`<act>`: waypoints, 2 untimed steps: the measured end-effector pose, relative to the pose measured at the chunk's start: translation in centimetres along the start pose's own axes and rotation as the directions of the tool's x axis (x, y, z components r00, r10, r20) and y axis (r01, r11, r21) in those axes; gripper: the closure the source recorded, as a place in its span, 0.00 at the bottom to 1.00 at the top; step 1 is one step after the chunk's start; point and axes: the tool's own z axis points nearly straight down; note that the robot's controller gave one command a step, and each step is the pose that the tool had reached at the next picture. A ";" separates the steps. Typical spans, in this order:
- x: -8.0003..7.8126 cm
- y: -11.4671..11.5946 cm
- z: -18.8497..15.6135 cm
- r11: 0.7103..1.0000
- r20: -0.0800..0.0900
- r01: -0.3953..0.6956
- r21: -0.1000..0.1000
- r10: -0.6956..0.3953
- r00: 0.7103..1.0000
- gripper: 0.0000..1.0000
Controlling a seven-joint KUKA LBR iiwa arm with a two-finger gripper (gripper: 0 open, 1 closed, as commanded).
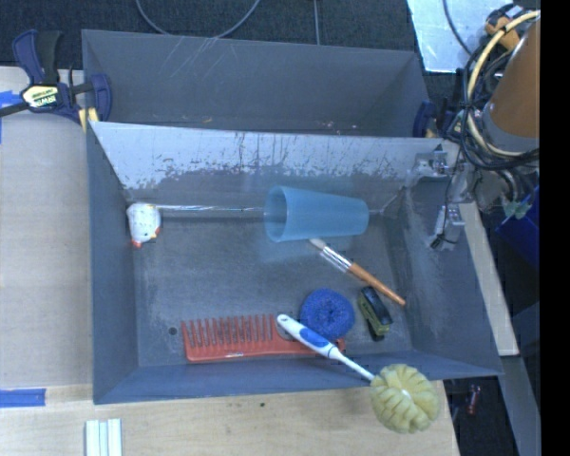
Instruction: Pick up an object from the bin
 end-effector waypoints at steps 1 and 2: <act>-0.1 0.1 -0.5 1.000 0.009 0.003 0.002 -0.003 1.000 0.00; -2.7 2.9 12.1 0.972 0.011 -0.236 -0.001 0.236 0.972 0.00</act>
Offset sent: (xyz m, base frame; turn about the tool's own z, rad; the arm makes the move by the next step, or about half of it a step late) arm 0.0340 0.0397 -0.1701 0.3253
